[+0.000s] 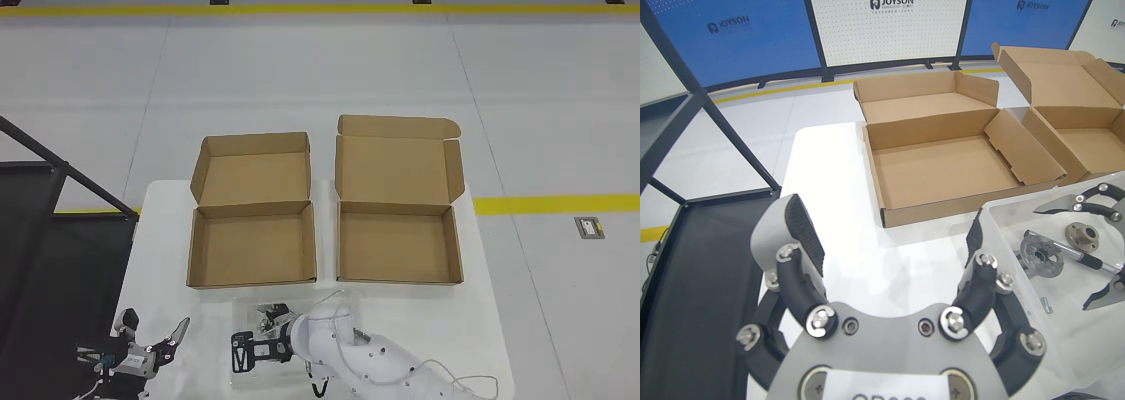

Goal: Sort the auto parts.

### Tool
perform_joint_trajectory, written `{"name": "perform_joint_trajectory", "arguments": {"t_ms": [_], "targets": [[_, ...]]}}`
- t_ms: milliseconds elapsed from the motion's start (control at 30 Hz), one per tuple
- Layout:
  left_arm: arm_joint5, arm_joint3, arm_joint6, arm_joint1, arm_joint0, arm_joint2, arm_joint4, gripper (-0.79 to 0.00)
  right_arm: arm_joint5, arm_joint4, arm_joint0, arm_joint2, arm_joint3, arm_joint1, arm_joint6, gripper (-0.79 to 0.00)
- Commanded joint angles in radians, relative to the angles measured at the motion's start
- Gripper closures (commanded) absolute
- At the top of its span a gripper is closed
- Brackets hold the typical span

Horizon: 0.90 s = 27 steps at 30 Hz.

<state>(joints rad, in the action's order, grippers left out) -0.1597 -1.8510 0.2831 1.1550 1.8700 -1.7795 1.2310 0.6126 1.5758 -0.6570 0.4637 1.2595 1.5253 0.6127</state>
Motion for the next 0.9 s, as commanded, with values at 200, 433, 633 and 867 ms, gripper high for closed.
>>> {"name": "perform_joint_trajectory", "arguments": {"t_ms": [200, 433, 633, 867], "targets": [[0.0, 0.0, 0.0, 0.0, 0.0, 0.0, 0.0, -0.785, -0.002, -0.026, 0.047, -0.026, -0.118, 0.052, -0.004, -0.271], [0.0, 0.0, 0.0, 0.0, 0.0, 0.0, 0.0, -0.785, 0.002, -0.036, 0.066, -0.029, -0.183, 0.08, -0.02, 0.0], [0.0, 0.0, 0.0, 0.0, 0.0, 0.0, 0.0, -0.785, 0.095, 0.023, 0.04, -0.005, -0.101, 0.051, -0.139, 0.0], [0.0, 0.0, 0.0, 0.0, 0.0, 0.0, 0.0, -0.785, 0.123, 0.189, -0.126, 0.131, 0.259, -0.057, -0.112, 0.0]]}}
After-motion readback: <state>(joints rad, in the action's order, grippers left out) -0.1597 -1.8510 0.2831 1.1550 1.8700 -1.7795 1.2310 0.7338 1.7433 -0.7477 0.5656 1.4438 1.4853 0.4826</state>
